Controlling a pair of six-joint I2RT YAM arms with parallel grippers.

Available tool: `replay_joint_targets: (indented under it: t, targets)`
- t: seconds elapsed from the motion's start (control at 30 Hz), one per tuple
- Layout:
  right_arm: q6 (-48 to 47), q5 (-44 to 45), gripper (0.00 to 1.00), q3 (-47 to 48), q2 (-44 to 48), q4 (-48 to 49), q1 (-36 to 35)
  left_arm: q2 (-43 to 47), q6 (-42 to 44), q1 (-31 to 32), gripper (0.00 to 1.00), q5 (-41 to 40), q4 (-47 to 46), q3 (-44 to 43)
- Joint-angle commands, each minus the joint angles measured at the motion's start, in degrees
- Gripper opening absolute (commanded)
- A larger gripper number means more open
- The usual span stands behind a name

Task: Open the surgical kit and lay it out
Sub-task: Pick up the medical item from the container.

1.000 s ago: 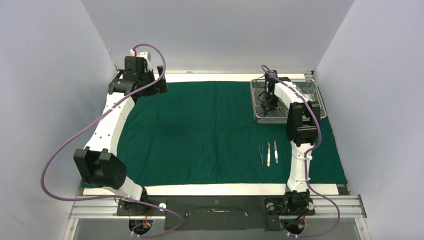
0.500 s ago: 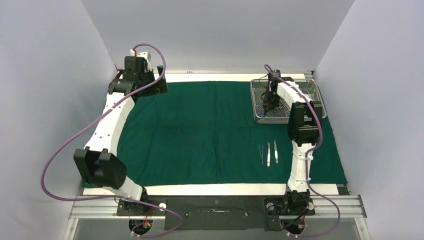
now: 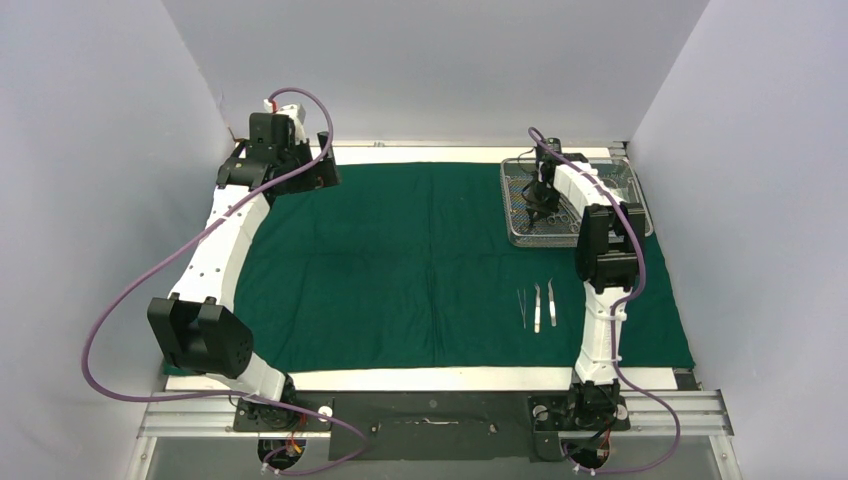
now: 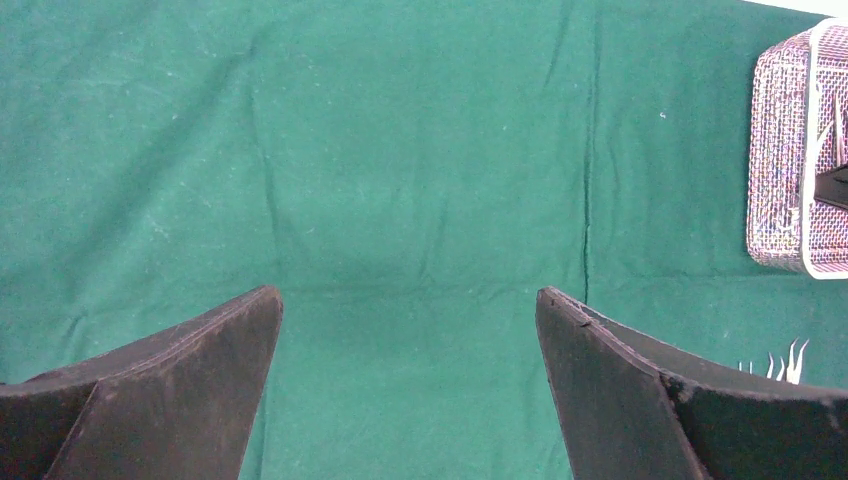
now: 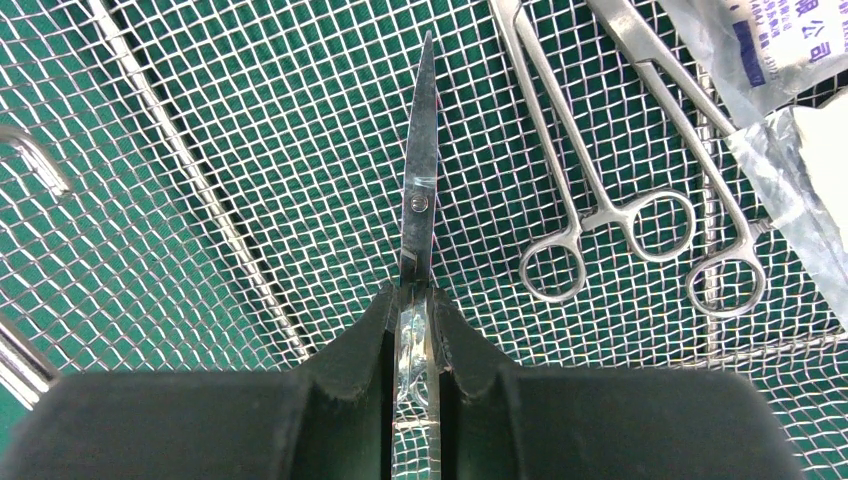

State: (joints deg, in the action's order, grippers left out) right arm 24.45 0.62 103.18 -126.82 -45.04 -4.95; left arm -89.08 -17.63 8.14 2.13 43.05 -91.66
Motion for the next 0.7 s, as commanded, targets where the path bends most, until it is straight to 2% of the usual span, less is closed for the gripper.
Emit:
replay_joint_targets:
  t: [0.0, 0.4, 0.67]
  targets:
    - [-0.48, 1.84, 0.05, 2.50, 5.27, 0.94, 0.12, 1.44, -0.45, -0.26, 0.96, 1.74, -3.06, -0.19]
    - [-0.79, 0.76, 0.06, 4.04, 7.06, 1.01, 0.12, 1.34, -0.39, -0.17, 0.96, 5.43, -4.24, 0.58]
    - [-1.06, -0.18, 0.06, 5.28, 8.35, 1.41, 0.06, -0.54, -2.81, 3.58, 0.96, 17.48, -10.40, 3.43]
